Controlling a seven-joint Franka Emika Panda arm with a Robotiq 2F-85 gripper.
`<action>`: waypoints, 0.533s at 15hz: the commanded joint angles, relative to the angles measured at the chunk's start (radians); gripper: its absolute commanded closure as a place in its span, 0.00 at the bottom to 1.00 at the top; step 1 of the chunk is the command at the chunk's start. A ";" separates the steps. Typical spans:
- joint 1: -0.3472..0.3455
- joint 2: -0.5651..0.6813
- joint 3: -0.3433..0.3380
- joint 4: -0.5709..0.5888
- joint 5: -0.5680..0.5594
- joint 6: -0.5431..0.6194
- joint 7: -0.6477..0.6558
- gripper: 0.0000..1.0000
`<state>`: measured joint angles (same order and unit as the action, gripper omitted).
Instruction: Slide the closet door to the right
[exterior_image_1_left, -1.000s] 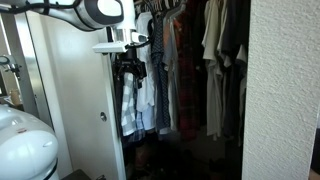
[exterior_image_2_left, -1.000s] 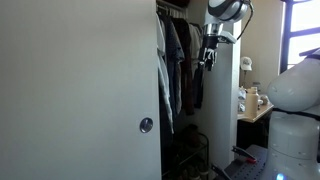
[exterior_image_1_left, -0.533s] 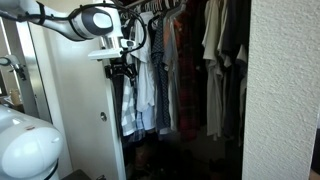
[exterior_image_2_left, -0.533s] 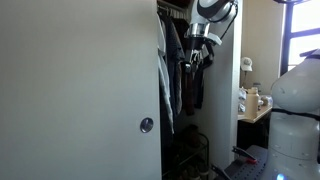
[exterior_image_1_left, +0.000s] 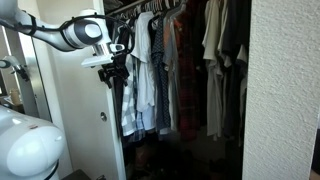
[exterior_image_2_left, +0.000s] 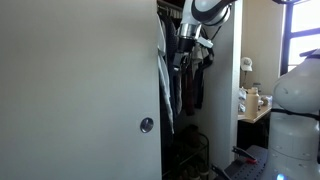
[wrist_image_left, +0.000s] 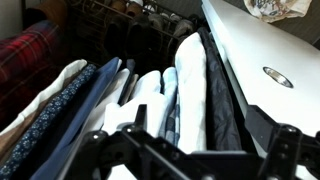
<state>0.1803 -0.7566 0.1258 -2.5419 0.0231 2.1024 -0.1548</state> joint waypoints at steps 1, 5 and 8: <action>0.031 -0.010 0.052 -0.021 0.017 0.049 0.091 0.00; 0.071 -0.012 0.111 -0.031 0.051 0.051 0.198 0.00; 0.097 -0.007 0.151 -0.046 0.079 0.060 0.260 0.00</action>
<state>0.2559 -0.7570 0.2471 -2.5588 0.0696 2.1274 0.0489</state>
